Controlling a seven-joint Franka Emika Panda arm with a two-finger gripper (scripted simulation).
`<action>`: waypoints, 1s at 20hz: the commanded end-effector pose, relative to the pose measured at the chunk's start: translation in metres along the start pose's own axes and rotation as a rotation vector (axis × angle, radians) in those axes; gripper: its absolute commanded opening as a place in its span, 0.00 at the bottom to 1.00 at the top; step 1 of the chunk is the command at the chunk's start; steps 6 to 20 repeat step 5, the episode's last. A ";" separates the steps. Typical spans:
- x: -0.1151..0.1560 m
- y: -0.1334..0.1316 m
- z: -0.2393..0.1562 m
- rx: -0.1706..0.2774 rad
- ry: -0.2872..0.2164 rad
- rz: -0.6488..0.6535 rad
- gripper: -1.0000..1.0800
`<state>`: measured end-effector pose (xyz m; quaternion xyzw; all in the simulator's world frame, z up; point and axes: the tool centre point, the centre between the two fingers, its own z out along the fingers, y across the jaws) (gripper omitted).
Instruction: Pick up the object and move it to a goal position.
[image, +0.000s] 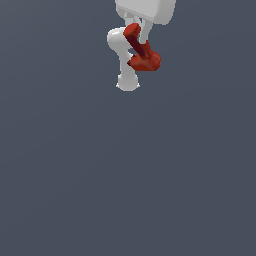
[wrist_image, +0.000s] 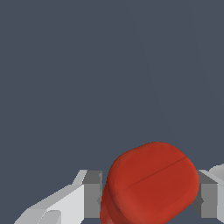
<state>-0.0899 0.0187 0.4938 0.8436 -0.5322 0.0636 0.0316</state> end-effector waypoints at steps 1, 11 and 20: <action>-0.004 0.000 -0.010 0.003 0.001 0.001 0.00; -0.006 0.000 -0.014 0.003 0.000 0.001 0.00; -0.006 0.000 -0.014 0.003 0.000 0.001 0.00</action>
